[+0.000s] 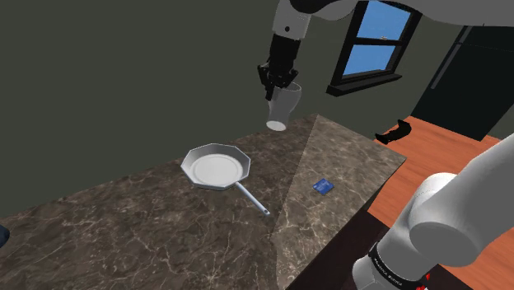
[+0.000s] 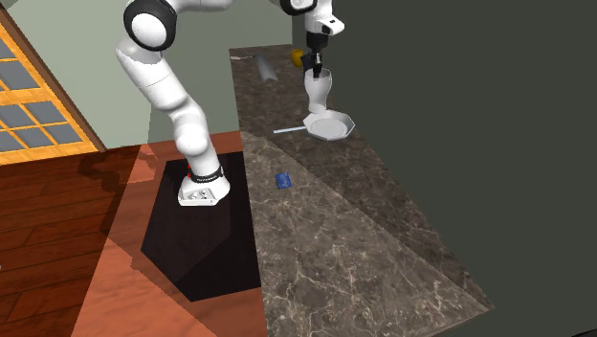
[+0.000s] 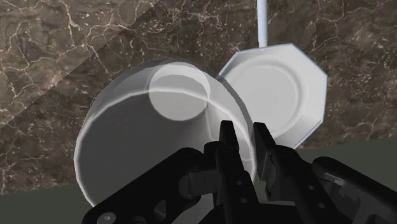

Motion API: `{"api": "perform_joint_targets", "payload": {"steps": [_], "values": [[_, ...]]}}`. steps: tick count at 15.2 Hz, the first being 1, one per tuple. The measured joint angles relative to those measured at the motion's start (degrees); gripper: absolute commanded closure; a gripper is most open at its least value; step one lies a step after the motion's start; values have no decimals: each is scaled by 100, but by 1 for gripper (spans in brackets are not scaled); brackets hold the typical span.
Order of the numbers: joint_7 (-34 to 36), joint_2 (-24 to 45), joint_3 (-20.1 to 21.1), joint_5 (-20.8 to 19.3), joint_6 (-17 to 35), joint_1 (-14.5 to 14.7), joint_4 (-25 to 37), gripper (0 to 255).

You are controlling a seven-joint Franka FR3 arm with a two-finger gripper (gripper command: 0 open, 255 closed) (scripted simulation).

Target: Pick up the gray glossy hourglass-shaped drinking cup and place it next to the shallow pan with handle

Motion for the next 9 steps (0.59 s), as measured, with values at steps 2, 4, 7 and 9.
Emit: {"api": "perform_joint_targets", "payload": {"steps": [2,4,7,9], "values": [[326,132,211,27,41,127,117,255],[598,265,381,41,99,234,210,255],[999,459,626,40,95,391,439,255],[1271,619,786,24,103,496,607,255]]}}
